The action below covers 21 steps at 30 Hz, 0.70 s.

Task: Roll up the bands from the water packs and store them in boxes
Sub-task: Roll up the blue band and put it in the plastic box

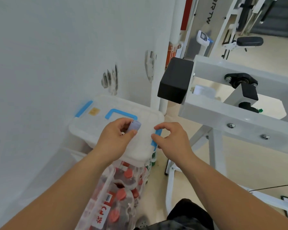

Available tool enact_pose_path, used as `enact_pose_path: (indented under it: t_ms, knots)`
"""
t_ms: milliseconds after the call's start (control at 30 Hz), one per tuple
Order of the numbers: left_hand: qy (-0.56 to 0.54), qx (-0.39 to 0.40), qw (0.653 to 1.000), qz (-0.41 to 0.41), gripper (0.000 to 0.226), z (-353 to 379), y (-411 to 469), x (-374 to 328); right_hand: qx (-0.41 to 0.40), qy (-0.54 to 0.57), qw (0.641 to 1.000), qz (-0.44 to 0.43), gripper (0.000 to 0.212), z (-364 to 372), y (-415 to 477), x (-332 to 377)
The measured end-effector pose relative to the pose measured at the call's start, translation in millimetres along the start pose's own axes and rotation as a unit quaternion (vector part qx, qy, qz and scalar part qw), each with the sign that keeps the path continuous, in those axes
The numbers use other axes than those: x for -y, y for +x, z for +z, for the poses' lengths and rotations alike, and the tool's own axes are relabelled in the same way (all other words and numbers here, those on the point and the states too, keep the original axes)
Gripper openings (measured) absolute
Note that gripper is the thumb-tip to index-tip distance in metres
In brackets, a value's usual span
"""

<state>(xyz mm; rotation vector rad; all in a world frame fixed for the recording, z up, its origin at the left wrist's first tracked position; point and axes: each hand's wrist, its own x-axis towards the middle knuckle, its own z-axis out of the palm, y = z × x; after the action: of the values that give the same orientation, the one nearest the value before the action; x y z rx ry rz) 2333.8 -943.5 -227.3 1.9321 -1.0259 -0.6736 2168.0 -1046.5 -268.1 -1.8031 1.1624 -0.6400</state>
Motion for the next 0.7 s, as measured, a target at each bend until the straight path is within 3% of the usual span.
enact_pose_path:
  t_ms: [200, 333, 433, 567, 700]
  knots:
    - [0.043, -0.001, 0.999, 0.019, 0.020, 4.9, -1.3, 2.6, 0.009, 0.047, 0.999, 0.012, 0.019, -2.1, -0.2, -6.4]
    - [0.050, -0.006, 0.999, 0.022, 0.020, 8.4, -1.3, 4.4, 0.043, 0.153, 0.983, 0.093, 0.021, -12.2, -3.6, -22.5]
    - [0.034, -0.010, 0.999, 0.017, 0.020, 6.8, -2.5, 5.0, 0.018, 0.118, 0.988, 0.100, 0.014, -16.1, -6.6, -27.6]
    - [-0.051, -0.041, 0.998, -0.002, 0.019, -1.5, -4.8, 3.7, -0.039, 0.022, 0.999, -0.025, 0.020, -16.4, -2.7, -11.3]
    - [-0.070, -0.095, 0.993, -0.006, 0.007, -9.6, -12.3, -1.2, 0.037, -0.143, 0.972, -0.180, 0.039, -11.9, 4.4, 26.0]
